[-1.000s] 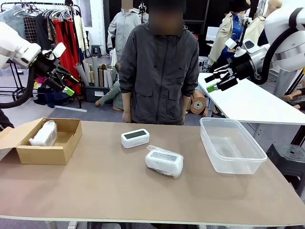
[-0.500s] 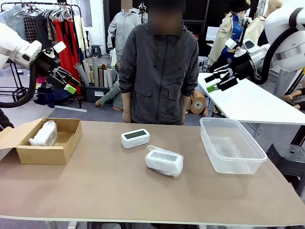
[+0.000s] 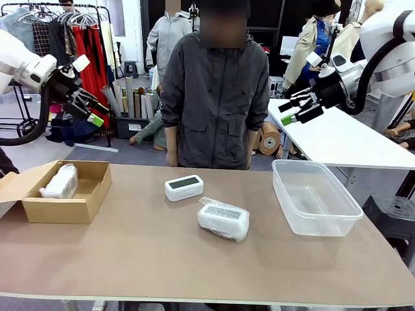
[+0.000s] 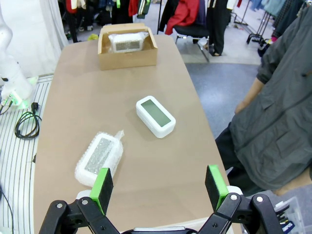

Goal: Separate and place wrapped and unwrapped clocks.
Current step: Pick up the Digital clock indicated by the person.

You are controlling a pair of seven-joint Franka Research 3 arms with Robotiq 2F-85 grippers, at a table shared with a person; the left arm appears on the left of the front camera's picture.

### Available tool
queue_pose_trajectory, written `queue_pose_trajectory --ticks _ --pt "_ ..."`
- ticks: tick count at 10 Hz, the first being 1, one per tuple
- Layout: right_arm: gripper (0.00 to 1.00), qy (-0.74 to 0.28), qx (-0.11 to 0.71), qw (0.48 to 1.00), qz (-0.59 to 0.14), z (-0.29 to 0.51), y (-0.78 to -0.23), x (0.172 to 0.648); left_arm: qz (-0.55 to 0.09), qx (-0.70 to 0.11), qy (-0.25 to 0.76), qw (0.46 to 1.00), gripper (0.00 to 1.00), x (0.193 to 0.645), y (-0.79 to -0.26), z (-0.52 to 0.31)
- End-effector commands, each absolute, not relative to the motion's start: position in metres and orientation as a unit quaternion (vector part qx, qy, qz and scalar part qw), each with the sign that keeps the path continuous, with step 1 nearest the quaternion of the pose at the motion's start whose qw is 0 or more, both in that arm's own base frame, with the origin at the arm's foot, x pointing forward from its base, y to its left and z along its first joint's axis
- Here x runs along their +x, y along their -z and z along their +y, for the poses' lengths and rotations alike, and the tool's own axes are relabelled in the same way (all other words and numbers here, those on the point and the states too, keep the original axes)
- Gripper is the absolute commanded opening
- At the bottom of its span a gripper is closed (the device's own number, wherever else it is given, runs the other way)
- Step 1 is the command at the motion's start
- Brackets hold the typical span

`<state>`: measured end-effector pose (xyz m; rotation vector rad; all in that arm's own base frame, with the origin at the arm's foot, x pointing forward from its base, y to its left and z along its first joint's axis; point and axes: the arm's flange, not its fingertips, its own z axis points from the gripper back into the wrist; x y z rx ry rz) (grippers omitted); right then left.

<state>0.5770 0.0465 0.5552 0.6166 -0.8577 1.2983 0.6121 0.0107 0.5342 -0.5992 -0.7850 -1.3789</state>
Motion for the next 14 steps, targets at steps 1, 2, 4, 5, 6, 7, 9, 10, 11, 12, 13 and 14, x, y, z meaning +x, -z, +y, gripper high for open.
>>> queue_pose_trajectory --ticks 1,2,4,5,6,7,9,10,11,12,13,14 --pt "1.0 -0.576 0.272 0.669 -0.383 0.0464 -0.5572 0.5766 -0.349 -0.258 0.613 0.66 1.0 0.6066 -0.5323 0.01" --pt "1.0 -0.576 0.272 0.669 -0.383 0.0464 -0.5572 0.5766 -0.349 -0.258 0.613 0.66 1.0 0.6066 -0.5323 0.01" --pt "1.0 -0.576 0.272 0.669 -0.383 0.0464 -0.5572 0.5766 -0.349 -0.258 0.613 0.66 1.0 0.6066 -0.5323 0.01" --pt "1.0 -0.576 0.272 0.669 -0.383 0.0464 -0.5572 0.5766 -0.349 -0.258 0.613 0.66 1.0 0.6066 -0.5323 0.01" --pt "1.0 -0.576 0.272 0.669 -0.383 0.0464 -0.5572 0.5766 -0.349 -0.258 0.613 0.66 1.0 0.6066 -0.5323 0.01" --pt "1.0 -0.576 0.272 0.669 -0.383 0.0464 -0.5572 0.5766 -0.349 -0.258 0.613 0.66 1.0 0.6066 -0.5323 0.01" --pt "1.0 -0.576 0.272 0.669 -0.383 0.0464 -0.5572 0.5766 -0.349 -0.258 0.613 0.66 1.0 0.6066 -0.5323 0.01" --pt "1.0 -0.576 0.272 0.669 -0.383 0.0464 -0.5572 0.5766 -0.349 -0.258 0.613 0.66 1.0 0.6066 -0.5323 0.01" --pt "1.0 -0.576 0.272 0.669 -0.383 0.0464 -0.5572 0.5766 -0.349 -0.258 0.613 0.66 1.0 0.6066 -0.5323 0.01" --pt "1.0 -0.576 0.272 0.669 -0.383 0.0464 -0.5572 0.5766 -0.349 -0.258 0.613 0.66 1.0 0.6066 -0.5323 0.01" --pt "1.0 -0.576 0.272 0.669 -0.383 0.0464 -0.5572 0.5766 -0.349 -0.258 0.613 0.66 1.0 0.6066 -0.5323 0.01" --pt "1.0 -0.576 0.272 0.669 -0.383 0.0464 -0.5572 0.5766 -0.349 -0.258 0.613 0.66 1.0 0.6066 -0.5323 0.01"
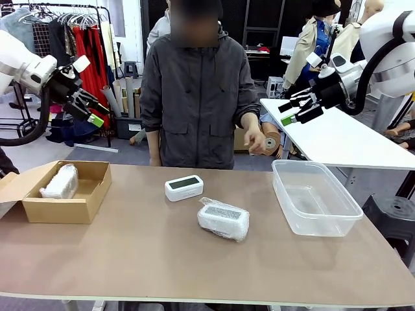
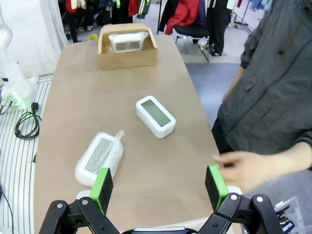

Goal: Separate and place wrapped and unwrapped clocks.
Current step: Pick up the Digital clock indicated by the person.

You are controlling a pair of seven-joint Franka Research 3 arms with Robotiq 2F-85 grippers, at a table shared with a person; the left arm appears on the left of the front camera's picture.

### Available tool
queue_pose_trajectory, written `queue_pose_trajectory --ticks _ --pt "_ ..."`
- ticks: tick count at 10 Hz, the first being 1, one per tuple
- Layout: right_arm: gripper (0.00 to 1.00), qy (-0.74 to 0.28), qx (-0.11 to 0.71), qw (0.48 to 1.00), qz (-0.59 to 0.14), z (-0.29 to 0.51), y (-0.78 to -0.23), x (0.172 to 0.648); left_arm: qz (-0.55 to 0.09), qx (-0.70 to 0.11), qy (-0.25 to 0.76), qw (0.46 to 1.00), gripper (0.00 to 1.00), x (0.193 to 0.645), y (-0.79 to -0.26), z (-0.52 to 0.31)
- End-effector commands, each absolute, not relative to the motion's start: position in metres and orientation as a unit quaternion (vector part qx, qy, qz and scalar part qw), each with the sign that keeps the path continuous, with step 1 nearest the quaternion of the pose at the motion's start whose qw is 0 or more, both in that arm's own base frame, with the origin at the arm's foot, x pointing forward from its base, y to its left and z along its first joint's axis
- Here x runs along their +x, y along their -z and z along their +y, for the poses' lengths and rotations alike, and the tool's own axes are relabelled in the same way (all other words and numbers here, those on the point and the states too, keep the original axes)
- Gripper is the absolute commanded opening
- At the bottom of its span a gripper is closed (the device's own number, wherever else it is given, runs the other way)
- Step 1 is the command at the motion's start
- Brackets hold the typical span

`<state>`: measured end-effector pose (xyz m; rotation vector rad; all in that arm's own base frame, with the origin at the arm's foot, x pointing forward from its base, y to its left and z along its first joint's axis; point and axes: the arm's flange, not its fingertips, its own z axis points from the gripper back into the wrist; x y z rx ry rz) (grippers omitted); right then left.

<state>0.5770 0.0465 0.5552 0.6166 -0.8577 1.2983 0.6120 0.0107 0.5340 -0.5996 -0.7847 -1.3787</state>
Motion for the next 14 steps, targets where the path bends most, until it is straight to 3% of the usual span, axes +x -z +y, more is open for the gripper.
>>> queue_pose_trajectory --ticks 1,14 --pt "1.0 -0.576 0.272 0.669 -0.383 0.0464 -0.5572 0.5766 -0.349 -0.258 0.613 0.66 1.0 0.6066 -0.5323 0.01" --pt "1.0 -0.576 0.272 0.669 -0.383 0.0464 -0.5572 0.5766 -0.349 -0.258 0.613 0.66 1.0 0.6066 -0.5323 0.01"
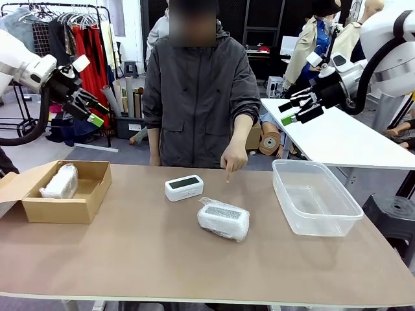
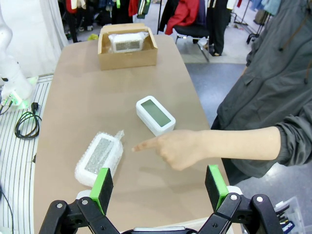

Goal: Separate and place wrapped and unwrapped clocks.
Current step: Pick up the Digital clock indicated by the person.

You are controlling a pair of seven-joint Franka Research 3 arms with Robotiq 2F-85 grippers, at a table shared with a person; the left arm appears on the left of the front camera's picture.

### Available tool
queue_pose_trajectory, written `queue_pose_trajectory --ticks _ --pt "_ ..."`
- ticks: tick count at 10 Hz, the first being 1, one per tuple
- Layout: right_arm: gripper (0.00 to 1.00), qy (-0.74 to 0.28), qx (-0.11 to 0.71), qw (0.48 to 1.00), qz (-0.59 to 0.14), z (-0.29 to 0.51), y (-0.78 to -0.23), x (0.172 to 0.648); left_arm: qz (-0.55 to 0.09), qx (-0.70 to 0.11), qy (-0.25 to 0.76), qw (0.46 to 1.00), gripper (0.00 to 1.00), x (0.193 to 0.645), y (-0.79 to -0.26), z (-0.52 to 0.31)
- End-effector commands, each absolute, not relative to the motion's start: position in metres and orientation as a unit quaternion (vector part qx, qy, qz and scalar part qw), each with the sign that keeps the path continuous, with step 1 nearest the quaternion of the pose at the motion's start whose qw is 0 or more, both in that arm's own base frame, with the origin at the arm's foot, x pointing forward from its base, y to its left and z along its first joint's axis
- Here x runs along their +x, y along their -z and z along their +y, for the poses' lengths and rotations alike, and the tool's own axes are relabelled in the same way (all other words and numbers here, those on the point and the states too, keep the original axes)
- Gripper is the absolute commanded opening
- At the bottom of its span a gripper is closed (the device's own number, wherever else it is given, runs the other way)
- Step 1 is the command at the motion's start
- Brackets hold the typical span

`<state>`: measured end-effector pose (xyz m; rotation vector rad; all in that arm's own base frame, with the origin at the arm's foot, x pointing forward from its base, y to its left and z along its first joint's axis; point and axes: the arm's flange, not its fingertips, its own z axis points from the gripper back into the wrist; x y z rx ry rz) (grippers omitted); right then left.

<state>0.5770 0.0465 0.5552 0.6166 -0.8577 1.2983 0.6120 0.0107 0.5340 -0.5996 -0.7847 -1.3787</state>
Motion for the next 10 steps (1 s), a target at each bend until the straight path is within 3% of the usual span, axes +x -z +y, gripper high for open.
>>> queue_pose_trajectory --ticks 1,10 --pt "1.0 -0.576 0.272 0.669 -0.383 0.0464 -0.5572 0.5766 -0.349 -0.258 0.613 0.66 1.0 0.6066 -0.5323 0.01" --pt "1.0 -0.589 0.278 0.668 -0.359 0.0521 -0.5609 0.5763 -0.349 -0.258 0.613 0.66 1.0 0.6066 -0.5323 0.01"
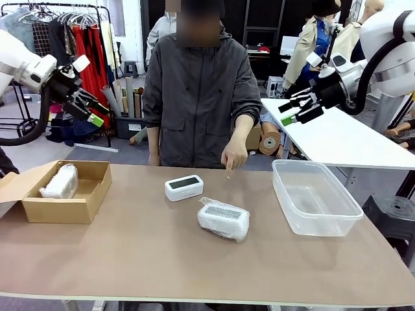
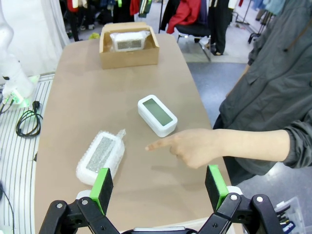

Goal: Separate and place wrapped and unwrapped clocks.
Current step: Pick up the Digital clock indicated by the person.

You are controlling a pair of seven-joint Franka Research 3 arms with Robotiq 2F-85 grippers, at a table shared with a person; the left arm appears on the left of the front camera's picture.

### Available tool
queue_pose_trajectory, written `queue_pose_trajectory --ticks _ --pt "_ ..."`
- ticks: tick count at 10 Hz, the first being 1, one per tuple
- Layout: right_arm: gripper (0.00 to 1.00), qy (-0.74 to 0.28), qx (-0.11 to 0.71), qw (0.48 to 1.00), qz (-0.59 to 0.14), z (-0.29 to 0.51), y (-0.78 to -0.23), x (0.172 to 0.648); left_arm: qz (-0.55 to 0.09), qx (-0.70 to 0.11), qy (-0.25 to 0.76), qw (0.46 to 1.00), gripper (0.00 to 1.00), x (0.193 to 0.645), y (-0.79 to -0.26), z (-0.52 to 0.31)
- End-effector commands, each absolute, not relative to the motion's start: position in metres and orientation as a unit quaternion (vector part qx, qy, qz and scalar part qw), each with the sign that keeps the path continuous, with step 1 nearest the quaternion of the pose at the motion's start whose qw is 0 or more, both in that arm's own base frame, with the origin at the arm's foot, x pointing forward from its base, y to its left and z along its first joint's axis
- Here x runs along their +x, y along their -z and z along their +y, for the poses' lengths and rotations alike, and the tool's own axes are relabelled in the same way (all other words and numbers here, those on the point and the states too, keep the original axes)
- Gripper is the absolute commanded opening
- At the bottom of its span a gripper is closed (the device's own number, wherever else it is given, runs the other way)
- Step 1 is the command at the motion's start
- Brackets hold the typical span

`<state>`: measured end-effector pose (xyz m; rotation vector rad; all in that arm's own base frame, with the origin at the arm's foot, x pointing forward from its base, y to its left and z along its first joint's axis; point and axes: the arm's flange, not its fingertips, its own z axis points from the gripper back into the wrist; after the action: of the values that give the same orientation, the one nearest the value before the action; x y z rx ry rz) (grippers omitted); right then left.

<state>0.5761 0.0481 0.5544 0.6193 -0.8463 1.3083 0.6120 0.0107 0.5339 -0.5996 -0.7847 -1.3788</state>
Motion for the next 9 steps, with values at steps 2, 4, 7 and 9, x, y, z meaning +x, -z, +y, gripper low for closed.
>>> queue_pose_trajectory --ticks 2,4,7,9 --pt "1.0 -0.588 0.268 0.704 -0.296 0.086 -0.565 0.574 -0.349 -0.258 0.613 0.66 1.0 0.607 -0.532 0.01" --pt "1.0 -0.608 0.255 0.708 -0.254 0.126 -0.572 0.565 -0.349 -0.258 0.613 0.66 1.0 0.607 -0.532 0.01" --pt "1.0 -0.564 0.184 0.777 -0.21 0.18 -0.582 0.559 -0.349 -0.258 0.613 0.66 1.0 0.607 -0.532 0.01" --pt "1.0 -0.571 0.167 0.786 -0.169 0.218 -0.586 0.545 -0.349 -0.258 0.613 0.66 1.0 0.607 -0.532 0.01"
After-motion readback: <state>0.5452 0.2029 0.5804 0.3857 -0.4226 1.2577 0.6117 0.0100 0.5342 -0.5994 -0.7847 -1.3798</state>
